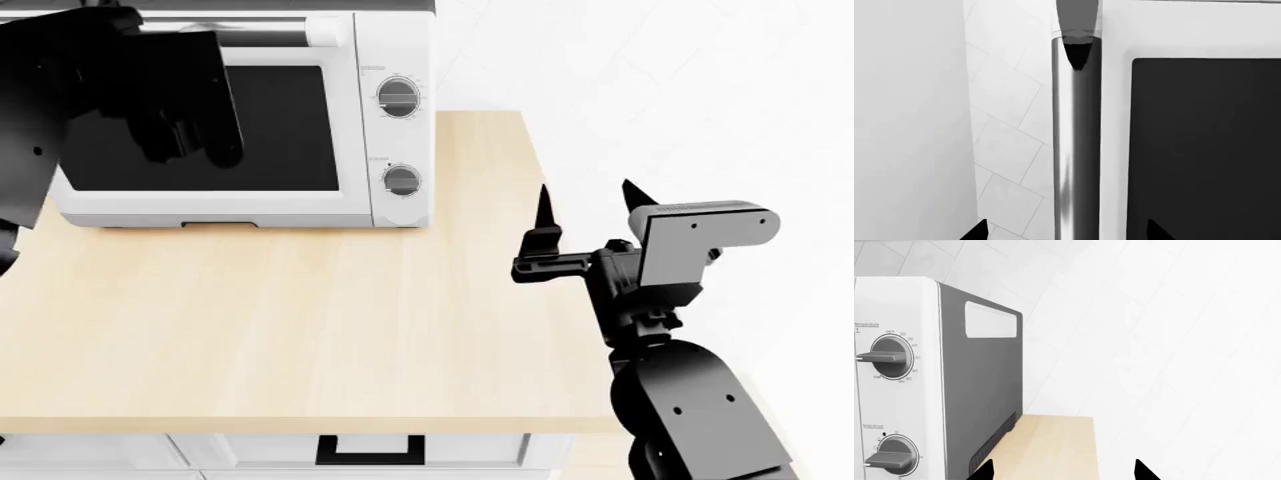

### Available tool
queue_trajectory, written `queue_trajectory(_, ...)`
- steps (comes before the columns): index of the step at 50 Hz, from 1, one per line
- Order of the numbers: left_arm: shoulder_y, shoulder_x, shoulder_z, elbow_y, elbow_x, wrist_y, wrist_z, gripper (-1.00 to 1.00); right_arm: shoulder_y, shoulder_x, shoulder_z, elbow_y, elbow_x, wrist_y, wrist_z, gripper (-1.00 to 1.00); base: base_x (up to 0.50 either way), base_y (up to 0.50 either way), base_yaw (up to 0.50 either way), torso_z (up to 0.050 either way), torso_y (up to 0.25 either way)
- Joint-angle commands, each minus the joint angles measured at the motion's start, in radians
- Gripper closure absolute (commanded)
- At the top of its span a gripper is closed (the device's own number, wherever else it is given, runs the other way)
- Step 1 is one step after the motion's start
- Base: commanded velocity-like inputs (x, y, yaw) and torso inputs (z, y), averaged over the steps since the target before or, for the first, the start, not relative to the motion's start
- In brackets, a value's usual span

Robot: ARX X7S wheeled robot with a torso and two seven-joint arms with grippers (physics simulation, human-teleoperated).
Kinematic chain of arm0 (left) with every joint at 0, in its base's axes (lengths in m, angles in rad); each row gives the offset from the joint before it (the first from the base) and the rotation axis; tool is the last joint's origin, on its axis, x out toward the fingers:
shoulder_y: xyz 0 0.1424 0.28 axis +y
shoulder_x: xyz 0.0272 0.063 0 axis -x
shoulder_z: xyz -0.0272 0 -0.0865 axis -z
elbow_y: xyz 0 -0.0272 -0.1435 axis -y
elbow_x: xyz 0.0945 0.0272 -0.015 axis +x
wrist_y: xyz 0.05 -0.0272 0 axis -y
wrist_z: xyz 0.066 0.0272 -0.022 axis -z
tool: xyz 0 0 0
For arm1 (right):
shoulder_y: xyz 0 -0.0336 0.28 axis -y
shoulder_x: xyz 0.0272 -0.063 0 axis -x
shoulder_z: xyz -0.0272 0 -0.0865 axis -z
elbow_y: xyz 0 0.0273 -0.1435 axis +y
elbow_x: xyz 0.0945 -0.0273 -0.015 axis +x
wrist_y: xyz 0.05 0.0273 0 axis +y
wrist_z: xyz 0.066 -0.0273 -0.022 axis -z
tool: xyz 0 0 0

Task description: Open the toaster oven door.

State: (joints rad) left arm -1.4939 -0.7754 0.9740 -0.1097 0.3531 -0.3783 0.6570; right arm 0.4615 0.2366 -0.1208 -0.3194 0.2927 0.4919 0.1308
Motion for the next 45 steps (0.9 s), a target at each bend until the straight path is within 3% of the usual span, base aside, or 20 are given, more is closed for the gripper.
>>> queue_trajectory(1,-0.022,0.040,0.020,-0.104,0.017,0.050,-0.024,-1.00,0.004,0.005,-0.001,0.002,0.003,0.000,0.006,-1.00,0.00,0.00,0.00,0.000,0.000)
queue_trajectory(18,-0.036,0.065,0.036,-0.164,0.031,0.073,-0.032,-1.00,0.001,0.012,0.000,0.001,0.011,-0.003,0.014,-1.00,0.00,0.00,0.00,0.000,0.000)
queue_trajectory(19,-0.036,0.064,0.036,-0.165,0.032,0.075,-0.033,1.00,0.000,0.012,0.000,0.001,0.012,-0.003,0.015,-1.00,0.00,0.00,0.00,0.000,0.000)
queue_trajectory(31,-0.025,0.049,0.033,-0.146,0.031,0.089,-0.044,1.00,0.001,0.016,-0.002,-0.002,0.019,-0.002,0.019,-1.00,0.00,0.00,0.00,0.000,0.000)
queue_trajectory(45,0.032,-0.037,0.026,-0.013,0.011,0.082,-0.015,1.00,0.004,0.020,-0.004,-0.005,0.028,0.000,0.023,-1.00,0.00,0.00,0.00,0.000,0.000)
